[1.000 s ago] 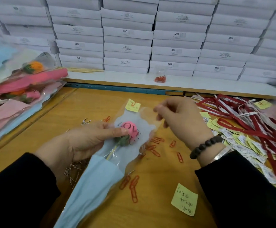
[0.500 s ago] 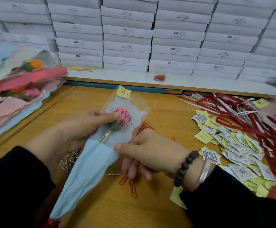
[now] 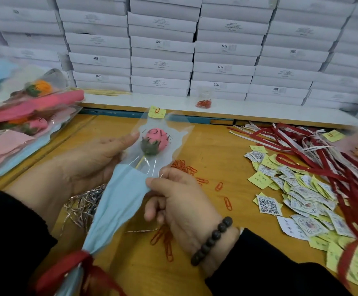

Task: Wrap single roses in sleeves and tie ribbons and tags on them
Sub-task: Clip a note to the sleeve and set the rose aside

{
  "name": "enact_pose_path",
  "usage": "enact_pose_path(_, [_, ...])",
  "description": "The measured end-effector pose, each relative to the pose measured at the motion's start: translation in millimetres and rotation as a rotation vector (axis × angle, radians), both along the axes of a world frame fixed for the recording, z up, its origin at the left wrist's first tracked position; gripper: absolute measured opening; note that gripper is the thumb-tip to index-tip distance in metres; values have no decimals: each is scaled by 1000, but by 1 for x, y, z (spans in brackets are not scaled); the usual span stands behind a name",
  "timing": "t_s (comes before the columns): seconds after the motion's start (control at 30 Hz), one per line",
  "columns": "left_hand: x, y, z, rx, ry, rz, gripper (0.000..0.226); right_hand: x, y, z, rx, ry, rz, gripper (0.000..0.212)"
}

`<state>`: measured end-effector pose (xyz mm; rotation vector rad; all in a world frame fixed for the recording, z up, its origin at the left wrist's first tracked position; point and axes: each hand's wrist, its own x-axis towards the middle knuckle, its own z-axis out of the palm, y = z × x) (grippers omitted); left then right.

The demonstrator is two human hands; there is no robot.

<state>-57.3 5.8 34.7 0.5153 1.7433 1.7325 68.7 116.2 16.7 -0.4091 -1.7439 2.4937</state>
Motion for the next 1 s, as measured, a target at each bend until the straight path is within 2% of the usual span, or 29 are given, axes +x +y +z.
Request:
enact_pose_path(0.13, [0, 1, -12, -81, 5, -38, 76, -10, 26, 3, 51, 21, -169, 16])
enact_pose_path(0.3, [14, 12, -14, -107, 36, -204, 99, -13, 50, 5, 114, 35, -183, 16])
enact_pose_path(0.33, [18, 15, -13, -97, 4, -254, 95, -13, 53, 6, 145, 44, -177, 15])
enact_pose_path(0.4, [29, 22, -12, -32, -72, -336, 71, -12, 57, 7, 210, 60, -170, 11])
enact_pose_path(0.5, [44, 31, -14, 36, -87, -340, 29, -9, 59, 10, 304, 89, -170, 11])
enact_pose_path(0.57, [49, 34, -16, 72, -79, -321, 10, -9, 58, 12, 340, 115, -184, 10])
enact_pose_path(0.67, [47, 35, -16, 86, -49, -218, 27, -8, 59, 16, 432, 73, -176, 13])
enact_pose_path(0.73, [43, 34, -16, 92, -26, -97, 43, -5, 64, 20, 551, 2, -152, 17])
enact_pose_path(0.77, [42, 34, -16, 98, -14, -49, 44, -2, 66, 24, 612, -27, -132, 17])
enact_pose_path(0.9, [35, 33, -17, 138, 36, 109, 14, 11, 74, 43, 863, -92, 44, 18])
enact_pose_path(1.0, [33, 33, -19, 168, 61, 203, 11, 19, 71, 55, 1087, -97, 164, 24])
